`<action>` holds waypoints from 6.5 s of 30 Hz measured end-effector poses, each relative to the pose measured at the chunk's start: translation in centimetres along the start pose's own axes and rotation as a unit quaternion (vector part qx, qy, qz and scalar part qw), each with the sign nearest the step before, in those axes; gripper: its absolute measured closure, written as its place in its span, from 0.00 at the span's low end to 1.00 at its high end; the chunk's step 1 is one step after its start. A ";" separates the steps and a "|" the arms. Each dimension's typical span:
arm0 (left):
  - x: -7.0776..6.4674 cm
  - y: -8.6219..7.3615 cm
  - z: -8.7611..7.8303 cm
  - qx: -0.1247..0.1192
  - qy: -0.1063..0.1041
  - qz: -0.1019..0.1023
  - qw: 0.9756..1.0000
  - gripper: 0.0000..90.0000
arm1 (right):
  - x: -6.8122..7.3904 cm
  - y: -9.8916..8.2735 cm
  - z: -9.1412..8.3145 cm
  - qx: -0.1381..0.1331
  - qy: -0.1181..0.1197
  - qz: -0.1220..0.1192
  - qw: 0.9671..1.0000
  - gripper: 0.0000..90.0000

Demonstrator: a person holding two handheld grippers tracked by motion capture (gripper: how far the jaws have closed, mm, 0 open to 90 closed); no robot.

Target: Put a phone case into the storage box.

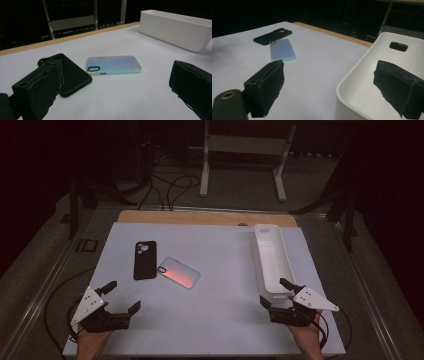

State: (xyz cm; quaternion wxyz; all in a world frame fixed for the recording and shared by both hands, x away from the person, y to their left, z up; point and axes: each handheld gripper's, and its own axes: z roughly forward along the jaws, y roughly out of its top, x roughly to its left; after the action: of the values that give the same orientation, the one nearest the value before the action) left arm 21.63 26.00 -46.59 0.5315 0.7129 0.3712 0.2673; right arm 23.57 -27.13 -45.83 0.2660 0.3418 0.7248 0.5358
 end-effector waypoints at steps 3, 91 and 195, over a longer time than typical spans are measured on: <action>0.0 0.0 0.0 0.002 0.005 0.001 1.000 0.00 | 0.0 0.0 0.1 0.003 0.001 0.002 1.000 0.10; 0.2 -0.5 0.1 0.023 0.025 -0.015 0.999 0.00 | 6.4 10.2 19.0 0.143 0.135 -0.082 0.977 0.09; 0.4 -0.6 0.1 0.028 0.029 -0.021 0.999 0.00 | 8.8 3.4 29.0 0.287 0.144 -0.080 0.944 0.09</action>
State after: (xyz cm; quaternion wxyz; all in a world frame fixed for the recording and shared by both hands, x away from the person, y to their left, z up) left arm 21.74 26.39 -47.22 0.5061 0.7114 0.4084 0.2666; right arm 40.56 -2.34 -51.03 0.0914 0.2634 0.9035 0.3256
